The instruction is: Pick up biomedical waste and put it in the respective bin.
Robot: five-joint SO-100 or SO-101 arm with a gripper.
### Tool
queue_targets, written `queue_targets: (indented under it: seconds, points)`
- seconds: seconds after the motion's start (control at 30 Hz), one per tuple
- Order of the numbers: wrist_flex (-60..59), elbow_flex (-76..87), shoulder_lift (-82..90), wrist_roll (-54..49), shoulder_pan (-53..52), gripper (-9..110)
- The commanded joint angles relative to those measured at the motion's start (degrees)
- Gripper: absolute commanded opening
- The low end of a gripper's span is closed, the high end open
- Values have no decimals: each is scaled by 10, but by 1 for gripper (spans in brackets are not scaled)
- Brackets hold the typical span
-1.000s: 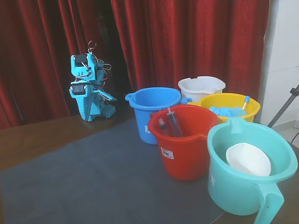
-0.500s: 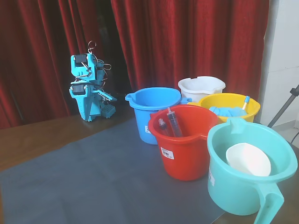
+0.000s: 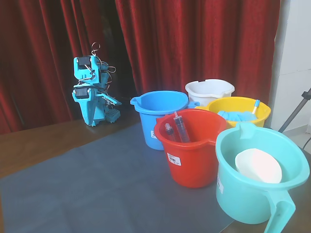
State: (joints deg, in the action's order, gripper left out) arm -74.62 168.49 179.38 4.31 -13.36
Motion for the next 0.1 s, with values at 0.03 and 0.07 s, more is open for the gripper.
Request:
queue_targets:
  seconds: [0.03,0.07]
  points:
    - [-3,-10,1,-2,1,0]
    - [-3,-10,1,-2,1,0]
